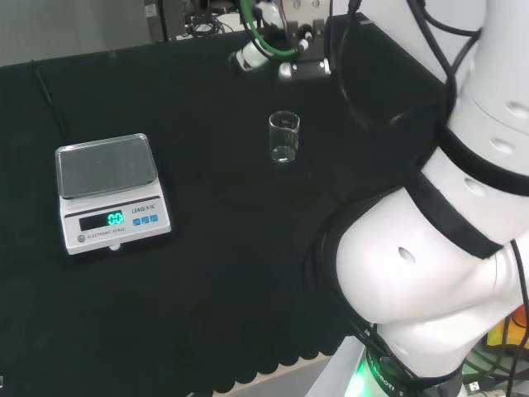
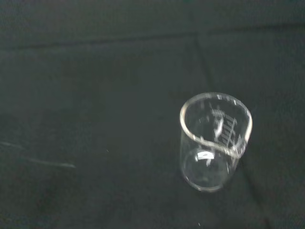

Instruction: Pick up the beaker.

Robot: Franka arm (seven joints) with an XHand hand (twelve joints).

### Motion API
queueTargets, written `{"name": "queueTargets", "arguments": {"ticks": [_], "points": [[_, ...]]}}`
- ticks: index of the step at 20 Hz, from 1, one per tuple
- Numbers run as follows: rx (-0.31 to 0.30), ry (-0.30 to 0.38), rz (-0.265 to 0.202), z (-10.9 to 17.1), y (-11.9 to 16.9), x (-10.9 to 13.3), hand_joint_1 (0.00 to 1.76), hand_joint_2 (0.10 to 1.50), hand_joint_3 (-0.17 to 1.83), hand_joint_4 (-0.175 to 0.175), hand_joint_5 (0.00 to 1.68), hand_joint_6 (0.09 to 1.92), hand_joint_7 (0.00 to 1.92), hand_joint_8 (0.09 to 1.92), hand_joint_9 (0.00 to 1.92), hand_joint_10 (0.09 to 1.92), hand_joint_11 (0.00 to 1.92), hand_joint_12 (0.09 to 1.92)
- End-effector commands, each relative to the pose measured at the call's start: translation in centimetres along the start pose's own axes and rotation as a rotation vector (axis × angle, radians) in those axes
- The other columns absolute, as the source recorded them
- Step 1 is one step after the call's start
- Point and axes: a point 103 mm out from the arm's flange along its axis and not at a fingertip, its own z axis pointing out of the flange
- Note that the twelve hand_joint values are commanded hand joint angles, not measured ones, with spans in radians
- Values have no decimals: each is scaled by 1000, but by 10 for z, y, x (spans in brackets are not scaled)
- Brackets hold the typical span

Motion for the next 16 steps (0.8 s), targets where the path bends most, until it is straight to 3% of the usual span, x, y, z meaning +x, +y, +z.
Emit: {"name": "queueTargets", "arguments": {"ticks": [1,8,16], "points": [[10,38,29,39,20,-26,537,732,197,15,48,87,0,459,96,805,0,1422],[39,70,34,78,17,-23,519,730,193,25,0,87,0,282,8,812,0,1331],[93,87,31,112,14,-14,506,725,187,27,0,87,0,248,0,812,0,1309]]}}
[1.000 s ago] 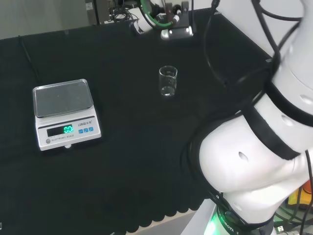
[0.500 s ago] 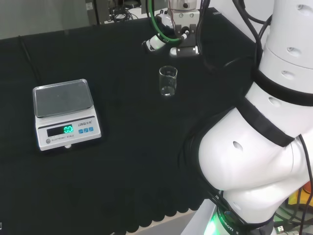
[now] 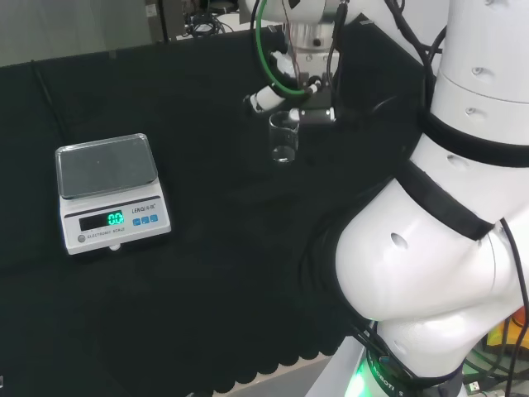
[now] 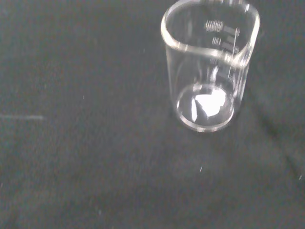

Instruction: Pick up the beaker.

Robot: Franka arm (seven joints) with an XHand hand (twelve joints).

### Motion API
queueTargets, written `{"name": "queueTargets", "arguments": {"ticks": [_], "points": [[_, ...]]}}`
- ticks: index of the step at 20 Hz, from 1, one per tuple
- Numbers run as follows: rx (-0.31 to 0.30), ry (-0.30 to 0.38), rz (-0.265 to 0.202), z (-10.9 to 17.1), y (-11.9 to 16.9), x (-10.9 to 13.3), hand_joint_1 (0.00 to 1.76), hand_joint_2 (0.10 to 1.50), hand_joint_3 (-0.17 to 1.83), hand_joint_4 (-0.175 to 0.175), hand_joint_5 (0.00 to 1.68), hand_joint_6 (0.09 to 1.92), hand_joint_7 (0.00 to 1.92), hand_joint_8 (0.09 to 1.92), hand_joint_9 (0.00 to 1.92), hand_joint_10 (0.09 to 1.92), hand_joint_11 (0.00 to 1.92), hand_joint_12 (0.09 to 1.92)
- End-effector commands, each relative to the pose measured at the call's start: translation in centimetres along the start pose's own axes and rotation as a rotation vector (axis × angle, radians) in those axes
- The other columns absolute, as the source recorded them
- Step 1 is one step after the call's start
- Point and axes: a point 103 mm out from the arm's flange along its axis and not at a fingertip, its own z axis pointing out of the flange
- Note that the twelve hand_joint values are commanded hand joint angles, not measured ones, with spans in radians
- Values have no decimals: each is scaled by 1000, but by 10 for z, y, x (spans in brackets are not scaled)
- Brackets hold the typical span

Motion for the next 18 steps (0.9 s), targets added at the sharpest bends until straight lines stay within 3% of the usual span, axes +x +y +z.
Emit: {"name": "queueTargets", "arguments": {"ticks": [1,12,18], "points": [[42,8,2,26,2,2,505,725,187,27,0,87,0,246,0,812,0,1309],[79,15,51,44,32,-34,495,724,185,27,0,87,0,243,0,810,0,1302],[91,3,56,44,43,-51,494,724,183,27,0,87,0,246,0,809,0,1299]]}}
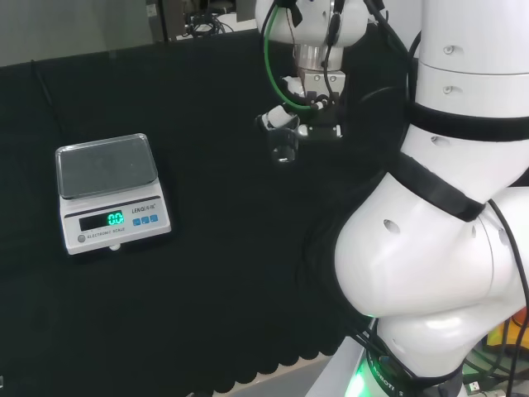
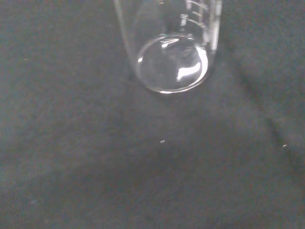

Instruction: Pick up the beaker.

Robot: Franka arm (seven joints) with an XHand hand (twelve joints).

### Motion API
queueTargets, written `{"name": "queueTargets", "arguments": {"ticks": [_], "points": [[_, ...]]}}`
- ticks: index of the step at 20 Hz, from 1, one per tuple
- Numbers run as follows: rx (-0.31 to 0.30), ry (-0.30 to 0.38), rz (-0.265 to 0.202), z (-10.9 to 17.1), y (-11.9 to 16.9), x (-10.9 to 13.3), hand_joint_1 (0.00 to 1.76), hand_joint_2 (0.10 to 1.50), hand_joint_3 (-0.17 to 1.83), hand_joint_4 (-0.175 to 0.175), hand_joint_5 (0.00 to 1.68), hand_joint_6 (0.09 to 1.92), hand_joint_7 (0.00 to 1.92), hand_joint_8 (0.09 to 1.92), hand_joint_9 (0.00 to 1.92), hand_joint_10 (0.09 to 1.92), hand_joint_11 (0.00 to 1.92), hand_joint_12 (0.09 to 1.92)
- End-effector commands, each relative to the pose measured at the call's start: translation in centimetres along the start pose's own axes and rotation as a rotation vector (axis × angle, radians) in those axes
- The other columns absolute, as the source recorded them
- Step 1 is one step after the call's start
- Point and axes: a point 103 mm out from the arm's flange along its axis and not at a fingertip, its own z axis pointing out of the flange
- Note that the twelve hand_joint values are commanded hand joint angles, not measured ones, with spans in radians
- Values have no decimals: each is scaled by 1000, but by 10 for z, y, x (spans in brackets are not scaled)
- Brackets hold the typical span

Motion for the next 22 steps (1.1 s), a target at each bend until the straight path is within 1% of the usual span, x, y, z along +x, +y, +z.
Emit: {"name": "queueTargets", "arguments": {"ticks": [1,4,10,16,17,18,22], "points": [[17,-13,10,1,15,-17,493,724,183,27,0,87,0,246,0,809,0,1298],[34,-14,14,3,26,-19,493,724,182,28,0,87,0,244,0,805,0,1295],[70,-7,2,15,39,-11,472,720,163,42,0,87,0,158,0,751,0,1282],[94,-31,8,26,52,-7,463,716,152,48,0,87,0,128,0,720,0,1277],[106,-54,59,28,55,-2,463,716,151,49,0,87,0,126,0,718,0,1277],[114,-61,71,29,56,-2,463,715,151,49,0,87,0,125,0,717,0,1276],[130,-56,66,39,59,-5,480,716,147,51,0,87,0,118,0,720,0,1280]]}}
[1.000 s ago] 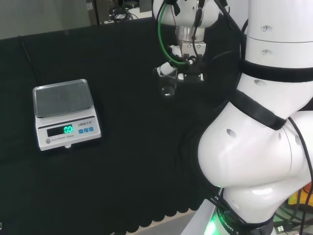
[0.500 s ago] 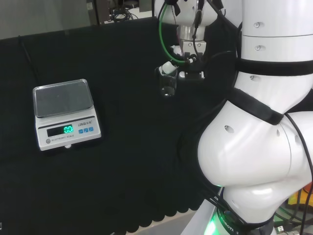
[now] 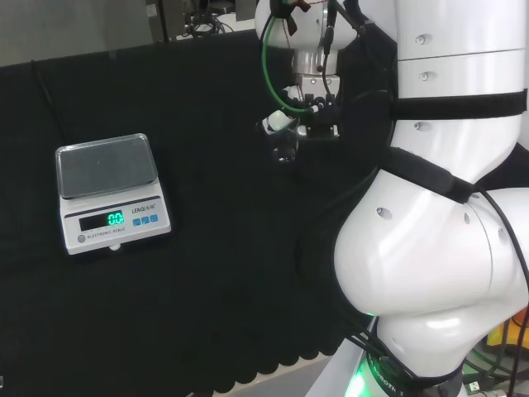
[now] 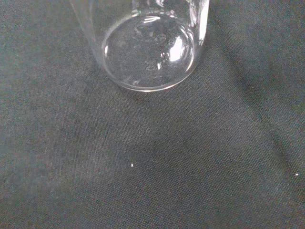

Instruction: Pick up the beaker.

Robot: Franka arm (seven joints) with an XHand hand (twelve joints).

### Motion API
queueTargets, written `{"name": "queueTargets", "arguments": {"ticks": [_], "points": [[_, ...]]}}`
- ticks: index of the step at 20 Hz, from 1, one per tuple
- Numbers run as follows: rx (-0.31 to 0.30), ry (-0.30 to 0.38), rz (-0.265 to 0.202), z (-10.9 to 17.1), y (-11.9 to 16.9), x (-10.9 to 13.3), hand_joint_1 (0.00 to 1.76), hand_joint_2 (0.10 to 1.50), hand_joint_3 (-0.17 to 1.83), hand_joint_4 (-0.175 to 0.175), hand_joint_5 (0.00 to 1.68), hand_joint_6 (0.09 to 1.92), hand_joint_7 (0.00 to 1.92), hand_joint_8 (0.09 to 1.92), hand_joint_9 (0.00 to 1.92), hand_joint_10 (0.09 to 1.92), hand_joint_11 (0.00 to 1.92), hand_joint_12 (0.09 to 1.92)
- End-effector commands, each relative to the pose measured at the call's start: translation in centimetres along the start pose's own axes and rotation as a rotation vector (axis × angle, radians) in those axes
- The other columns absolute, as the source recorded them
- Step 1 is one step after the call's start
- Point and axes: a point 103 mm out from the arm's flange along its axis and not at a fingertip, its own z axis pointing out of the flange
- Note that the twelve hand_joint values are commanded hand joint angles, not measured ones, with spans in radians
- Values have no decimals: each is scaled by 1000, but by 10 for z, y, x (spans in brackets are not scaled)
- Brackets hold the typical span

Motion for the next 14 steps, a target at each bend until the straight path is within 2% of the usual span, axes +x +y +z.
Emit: {"name": "queueTargets", "arguments": {"ticks": [1,4,6,8,11,12,13,14], "points": [[40,-20,35,17,9,5,497,721,146,52,0,87,0,122,1,738,0,1303],[35,-16,23,20,8,3,619,737,174,61,37,87,25,203,120,795,46,1475],[27,-19,18,23,6,-1,733,715,269,72,124,87,40,367,304,767,221,1465],[8,-19,12,24,5,-4,835,655,448,73,228,87,79,533,509,715,425,1380],[-52,-20,3,23,2,-5,1047,589,729,34,437,87,314,746,927,662,963,1051],[-69,-22,-1,23,1,-5,1105,598,770,9,469,339,416,821,1025,698,1154,916],[-86,-27,-3,22,0,-5,1148,611,793,-22,476,669,506,937,1088,775,1302,798],[-100,-31,-5,22,0,-4,1176,622,807,-51,487,941,569,1073,1122,859,1391,713]]}}
